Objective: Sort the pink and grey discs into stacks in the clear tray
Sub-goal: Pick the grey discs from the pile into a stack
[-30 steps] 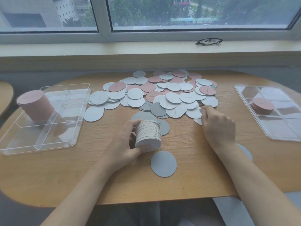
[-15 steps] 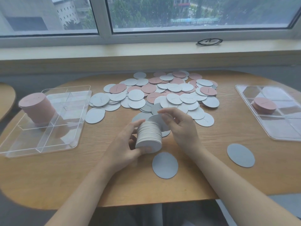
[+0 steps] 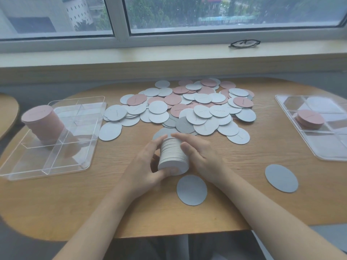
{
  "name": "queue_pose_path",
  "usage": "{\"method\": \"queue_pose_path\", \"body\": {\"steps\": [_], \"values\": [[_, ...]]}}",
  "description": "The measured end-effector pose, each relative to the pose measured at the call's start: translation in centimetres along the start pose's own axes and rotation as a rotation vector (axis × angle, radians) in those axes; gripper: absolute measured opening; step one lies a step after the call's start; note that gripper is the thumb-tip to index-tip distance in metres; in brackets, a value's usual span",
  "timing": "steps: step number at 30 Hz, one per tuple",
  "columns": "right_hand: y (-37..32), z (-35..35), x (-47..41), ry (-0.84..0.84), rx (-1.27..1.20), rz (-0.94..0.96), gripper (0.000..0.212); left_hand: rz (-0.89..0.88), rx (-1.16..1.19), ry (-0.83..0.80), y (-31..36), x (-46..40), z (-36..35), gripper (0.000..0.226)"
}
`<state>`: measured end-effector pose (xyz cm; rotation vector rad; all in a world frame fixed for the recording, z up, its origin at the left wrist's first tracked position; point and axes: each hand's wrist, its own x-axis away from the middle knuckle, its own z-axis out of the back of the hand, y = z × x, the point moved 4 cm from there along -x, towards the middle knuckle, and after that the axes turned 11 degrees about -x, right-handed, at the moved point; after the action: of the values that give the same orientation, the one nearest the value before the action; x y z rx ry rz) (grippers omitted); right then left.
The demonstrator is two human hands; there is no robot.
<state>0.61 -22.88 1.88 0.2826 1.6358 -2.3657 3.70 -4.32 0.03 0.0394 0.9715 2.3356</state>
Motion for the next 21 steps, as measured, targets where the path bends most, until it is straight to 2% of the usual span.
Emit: {"method": "queue_pose_path", "body": {"steps": [5,8,10,15,18,21], "values": [[-0.1,-0.3,0.1,-0.056,0.182,0.094,0.063,-0.03,-0.015,-0.022,0.3,-0.1,-0.2,0.093],[0.0,-1.0,0.2,-0.167,0.192,0.062,0.075,-0.07,-0.09,-0.046,0.6,-0.2,-0.4,0.097],[0.0,-1.2,0.2,-0.176,0.223,0.051,0.081,-0.073,-0.17,-0.069,0.8,-0.2,-0.5,0.099],[0.1,-0.7,-0.1,-0.186,0.194,0.06,0.076,-0.058,-0.205,-0.065,0.9,-0.1,-0.7,0.093],[0.8,0.9,-0.7,-0.049,0.176,0.054,0.063,-0.034,-0.1,-0.04,0.6,0.1,-0.5,0.088],[2.4,4.4,-1.3,0.274,0.407,0.028,0.045,-0.021,-0.069,-0.022,0.6,0.3,-0.3,0.086]]}}
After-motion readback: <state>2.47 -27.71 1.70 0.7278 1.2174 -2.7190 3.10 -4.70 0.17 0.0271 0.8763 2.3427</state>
